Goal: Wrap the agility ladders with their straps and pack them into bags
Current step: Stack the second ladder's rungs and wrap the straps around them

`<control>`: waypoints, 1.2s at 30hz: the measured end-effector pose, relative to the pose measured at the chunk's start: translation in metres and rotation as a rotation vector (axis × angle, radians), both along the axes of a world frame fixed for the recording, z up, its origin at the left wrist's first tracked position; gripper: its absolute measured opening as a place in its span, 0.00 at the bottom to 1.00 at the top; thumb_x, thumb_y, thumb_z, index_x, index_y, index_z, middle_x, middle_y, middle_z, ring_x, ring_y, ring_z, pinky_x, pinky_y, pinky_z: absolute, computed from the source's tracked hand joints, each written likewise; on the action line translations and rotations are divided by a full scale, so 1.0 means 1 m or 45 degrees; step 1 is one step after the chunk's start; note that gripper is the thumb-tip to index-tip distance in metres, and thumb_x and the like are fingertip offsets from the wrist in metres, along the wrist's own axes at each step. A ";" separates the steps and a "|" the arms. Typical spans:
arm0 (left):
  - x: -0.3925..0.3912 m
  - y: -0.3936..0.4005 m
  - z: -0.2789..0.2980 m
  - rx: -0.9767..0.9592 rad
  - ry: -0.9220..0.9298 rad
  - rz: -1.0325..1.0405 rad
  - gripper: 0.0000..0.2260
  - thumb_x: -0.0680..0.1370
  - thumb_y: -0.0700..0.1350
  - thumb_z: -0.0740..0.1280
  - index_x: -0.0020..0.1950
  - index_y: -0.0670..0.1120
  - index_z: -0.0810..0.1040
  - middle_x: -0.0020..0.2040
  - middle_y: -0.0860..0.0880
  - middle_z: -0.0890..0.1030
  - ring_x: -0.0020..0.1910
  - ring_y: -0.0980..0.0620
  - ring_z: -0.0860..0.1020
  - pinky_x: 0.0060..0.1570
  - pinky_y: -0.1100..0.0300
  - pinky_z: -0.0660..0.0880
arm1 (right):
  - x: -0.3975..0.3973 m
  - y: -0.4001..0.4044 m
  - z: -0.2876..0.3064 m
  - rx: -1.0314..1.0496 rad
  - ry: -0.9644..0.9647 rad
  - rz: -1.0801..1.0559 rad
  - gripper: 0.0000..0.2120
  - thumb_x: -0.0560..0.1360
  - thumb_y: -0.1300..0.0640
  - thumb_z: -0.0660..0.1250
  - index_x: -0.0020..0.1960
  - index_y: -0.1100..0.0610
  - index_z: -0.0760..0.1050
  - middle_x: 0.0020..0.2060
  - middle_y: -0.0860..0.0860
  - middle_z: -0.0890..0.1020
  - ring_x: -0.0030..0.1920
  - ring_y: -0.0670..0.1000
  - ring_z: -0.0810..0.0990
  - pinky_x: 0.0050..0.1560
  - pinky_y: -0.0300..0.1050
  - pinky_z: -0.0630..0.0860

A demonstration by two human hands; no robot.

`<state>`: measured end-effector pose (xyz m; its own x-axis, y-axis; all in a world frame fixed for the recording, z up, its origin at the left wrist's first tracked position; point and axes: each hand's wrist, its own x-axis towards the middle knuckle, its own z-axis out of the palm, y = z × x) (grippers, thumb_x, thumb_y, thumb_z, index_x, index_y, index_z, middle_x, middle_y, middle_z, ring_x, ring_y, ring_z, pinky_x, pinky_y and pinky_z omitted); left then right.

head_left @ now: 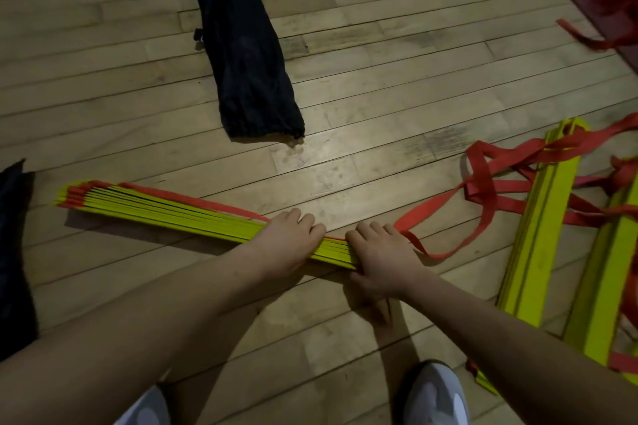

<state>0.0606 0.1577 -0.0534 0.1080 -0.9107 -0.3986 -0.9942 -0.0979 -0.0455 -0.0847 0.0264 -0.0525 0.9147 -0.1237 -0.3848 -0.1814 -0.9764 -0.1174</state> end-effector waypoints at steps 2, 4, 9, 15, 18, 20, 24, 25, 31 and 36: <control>0.001 -0.002 0.005 0.002 0.045 0.013 0.16 0.78 0.42 0.60 0.65 0.44 0.63 0.62 0.43 0.68 0.60 0.42 0.70 0.52 0.52 0.69 | 0.000 -0.001 0.002 -0.043 0.013 -0.039 0.26 0.72 0.44 0.65 0.64 0.57 0.67 0.60 0.55 0.72 0.60 0.58 0.71 0.61 0.51 0.66; 0.004 -0.004 0.011 0.010 0.089 0.004 0.17 0.78 0.42 0.60 0.66 0.44 0.62 0.62 0.43 0.67 0.58 0.42 0.71 0.51 0.51 0.70 | 0.000 -0.003 0.003 -0.082 -0.039 -0.064 0.26 0.70 0.44 0.68 0.62 0.58 0.69 0.57 0.56 0.74 0.58 0.59 0.74 0.58 0.51 0.68; 0.023 -0.009 0.028 0.066 0.067 -0.036 0.20 0.78 0.43 0.63 0.67 0.46 0.61 0.61 0.42 0.68 0.53 0.42 0.75 0.47 0.51 0.73 | 0.007 -0.006 0.013 -0.138 -0.138 -0.092 0.26 0.70 0.44 0.67 0.63 0.54 0.68 0.52 0.54 0.78 0.52 0.59 0.77 0.53 0.52 0.69; 0.034 -0.014 0.044 -0.104 -0.076 -0.079 0.27 0.76 0.49 0.65 0.71 0.46 0.59 0.57 0.46 0.76 0.54 0.46 0.76 0.47 0.55 0.74 | 0.021 -0.009 0.026 -0.218 -0.354 -0.103 0.29 0.56 0.45 0.79 0.51 0.54 0.71 0.35 0.53 0.78 0.34 0.56 0.78 0.35 0.50 0.73; 0.035 -0.013 0.050 -0.164 0.004 -0.021 0.21 0.76 0.51 0.66 0.65 0.46 0.64 0.56 0.46 0.75 0.53 0.48 0.75 0.48 0.58 0.72 | 0.021 -0.011 0.026 -0.250 -0.491 -0.096 0.32 0.56 0.46 0.79 0.51 0.53 0.66 0.36 0.53 0.78 0.34 0.55 0.78 0.36 0.49 0.73; 0.036 -0.012 0.053 -0.160 0.192 0.097 0.20 0.75 0.51 0.67 0.63 0.48 0.66 0.55 0.48 0.75 0.51 0.49 0.74 0.45 0.58 0.71 | 0.018 -0.013 0.025 -0.269 -0.544 -0.086 0.32 0.55 0.47 0.80 0.51 0.53 0.66 0.36 0.53 0.78 0.34 0.56 0.78 0.36 0.48 0.73; 0.040 -0.016 0.052 -0.056 0.410 0.245 0.24 0.75 0.53 0.68 0.66 0.50 0.62 0.53 0.48 0.77 0.47 0.49 0.77 0.41 0.56 0.74 | 0.013 -0.020 0.024 -0.328 -0.623 -0.077 0.33 0.54 0.48 0.81 0.52 0.54 0.67 0.38 0.54 0.79 0.36 0.57 0.78 0.38 0.50 0.73; 0.037 -0.016 0.050 -0.060 0.377 0.233 0.25 0.75 0.53 0.67 0.67 0.50 0.61 0.53 0.48 0.78 0.47 0.49 0.77 0.41 0.56 0.75 | 0.013 -0.021 0.025 -0.341 -0.632 -0.086 0.33 0.54 0.48 0.81 0.52 0.54 0.68 0.38 0.55 0.79 0.37 0.57 0.78 0.38 0.51 0.74; 0.026 -0.021 0.041 -0.207 0.116 0.202 0.24 0.77 0.52 0.64 0.69 0.47 0.60 0.56 0.46 0.75 0.52 0.46 0.76 0.44 0.56 0.69 | 0.021 -0.025 0.028 -0.329 -0.580 -0.216 0.30 0.59 0.46 0.79 0.57 0.55 0.75 0.47 0.53 0.80 0.46 0.56 0.80 0.50 0.55 0.73; 0.027 -0.020 0.032 -0.168 0.021 0.269 0.23 0.76 0.50 0.64 0.68 0.45 0.61 0.57 0.44 0.73 0.53 0.44 0.75 0.45 0.54 0.68 | 0.031 -0.032 0.034 -0.161 -0.479 -0.263 0.35 0.72 0.28 0.50 0.61 0.54 0.73 0.53 0.52 0.79 0.55 0.55 0.77 0.60 0.56 0.67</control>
<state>0.0877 0.1374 -0.0211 0.2957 -0.9130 -0.2809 -0.9516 -0.3074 -0.0025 -0.0533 -0.0056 -0.0186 0.9393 -0.3432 0.0002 -0.3416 -0.9351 -0.0944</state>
